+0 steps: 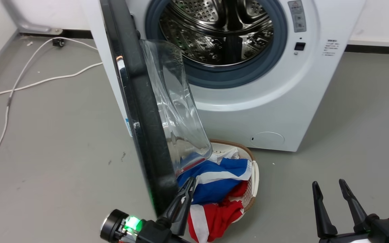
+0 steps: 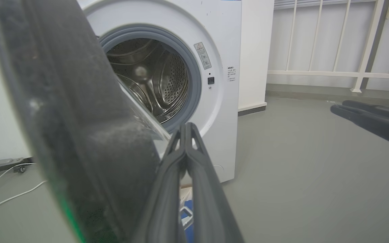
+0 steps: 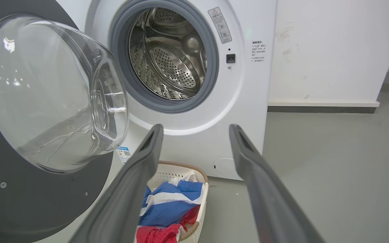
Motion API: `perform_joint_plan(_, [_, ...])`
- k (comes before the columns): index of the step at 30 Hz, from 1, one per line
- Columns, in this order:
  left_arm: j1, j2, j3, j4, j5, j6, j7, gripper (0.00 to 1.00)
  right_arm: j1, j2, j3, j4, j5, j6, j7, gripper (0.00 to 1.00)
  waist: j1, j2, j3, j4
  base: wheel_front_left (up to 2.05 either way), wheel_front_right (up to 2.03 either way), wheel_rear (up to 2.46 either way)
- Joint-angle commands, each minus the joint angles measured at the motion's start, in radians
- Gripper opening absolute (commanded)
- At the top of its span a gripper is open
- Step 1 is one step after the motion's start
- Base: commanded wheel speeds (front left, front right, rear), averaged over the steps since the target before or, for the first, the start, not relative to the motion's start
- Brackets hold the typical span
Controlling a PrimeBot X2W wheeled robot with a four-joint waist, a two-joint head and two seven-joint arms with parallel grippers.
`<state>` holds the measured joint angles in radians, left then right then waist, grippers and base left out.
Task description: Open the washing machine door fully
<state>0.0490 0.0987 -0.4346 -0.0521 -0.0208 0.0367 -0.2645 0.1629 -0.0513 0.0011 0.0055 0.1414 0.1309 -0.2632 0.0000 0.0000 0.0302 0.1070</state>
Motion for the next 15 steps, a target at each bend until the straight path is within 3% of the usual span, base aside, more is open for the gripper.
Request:
perform_joint_plan(1, [-0.003,0.021,0.039,0.0,-0.005,0.024,0.002,0.0,-0.013,0.002,0.002,0.001,0.002,0.0,-0.002,1.0,0.0,0.0,-0.001,0.015,0.0,0.0,0.0])
perform_joint_plan(15, [0.057,0.06,0.112,-0.036,-0.028,0.081,0.003,0.0,-0.003,0.002,0.011,0.0,0.014,0.0,-0.002,1.0,0.0,0.0,0.004,0.113,0.0,0.0,0.0])
